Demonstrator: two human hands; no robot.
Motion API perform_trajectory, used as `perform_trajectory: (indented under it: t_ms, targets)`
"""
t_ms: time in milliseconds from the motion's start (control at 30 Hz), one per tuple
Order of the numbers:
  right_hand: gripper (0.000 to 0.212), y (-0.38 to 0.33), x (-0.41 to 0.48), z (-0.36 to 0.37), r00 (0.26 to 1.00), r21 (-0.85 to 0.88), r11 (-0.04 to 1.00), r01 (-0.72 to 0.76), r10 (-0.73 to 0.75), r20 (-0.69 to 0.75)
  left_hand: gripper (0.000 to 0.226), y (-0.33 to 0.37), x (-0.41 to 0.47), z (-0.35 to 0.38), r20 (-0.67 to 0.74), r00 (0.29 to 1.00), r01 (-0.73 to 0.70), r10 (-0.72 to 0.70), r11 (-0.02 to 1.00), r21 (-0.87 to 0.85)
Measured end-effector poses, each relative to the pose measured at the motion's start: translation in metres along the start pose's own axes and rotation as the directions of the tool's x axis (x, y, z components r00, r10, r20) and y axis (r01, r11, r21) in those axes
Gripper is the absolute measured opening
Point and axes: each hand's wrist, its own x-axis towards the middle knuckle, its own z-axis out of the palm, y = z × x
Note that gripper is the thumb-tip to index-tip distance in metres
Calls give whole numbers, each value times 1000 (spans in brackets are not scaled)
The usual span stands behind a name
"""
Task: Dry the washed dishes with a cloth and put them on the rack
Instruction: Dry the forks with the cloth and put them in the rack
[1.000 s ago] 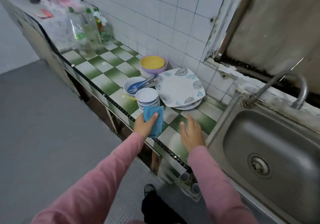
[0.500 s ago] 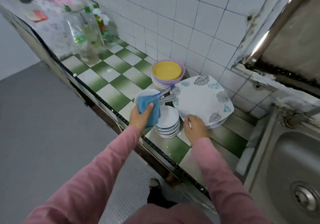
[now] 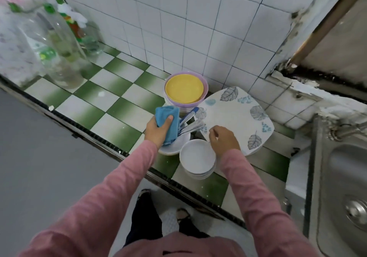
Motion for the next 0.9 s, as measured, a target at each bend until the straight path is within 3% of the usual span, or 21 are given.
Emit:
perform_trajectory:
  t_ms: [267,467,633,900]
  targets:
    - [23,-53,37,19,1000,-11,1000,-25,25,-6,40,22,63,-25,168,986,-42,23,993,109]
    - [27,-80,59,43,997,-245,968,48,-32,69,37,23,89,-51,238,971,-54,15,986,159]
    - [34,-86,64,53,977,-447,880,158,-73,203,31,27,100,-58,308,951,-49,-3,986,159]
    - [44,-95,69,67,951,-664,697,272,-88,297,32,25,102,-63,391,920,-62,-14,982,180]
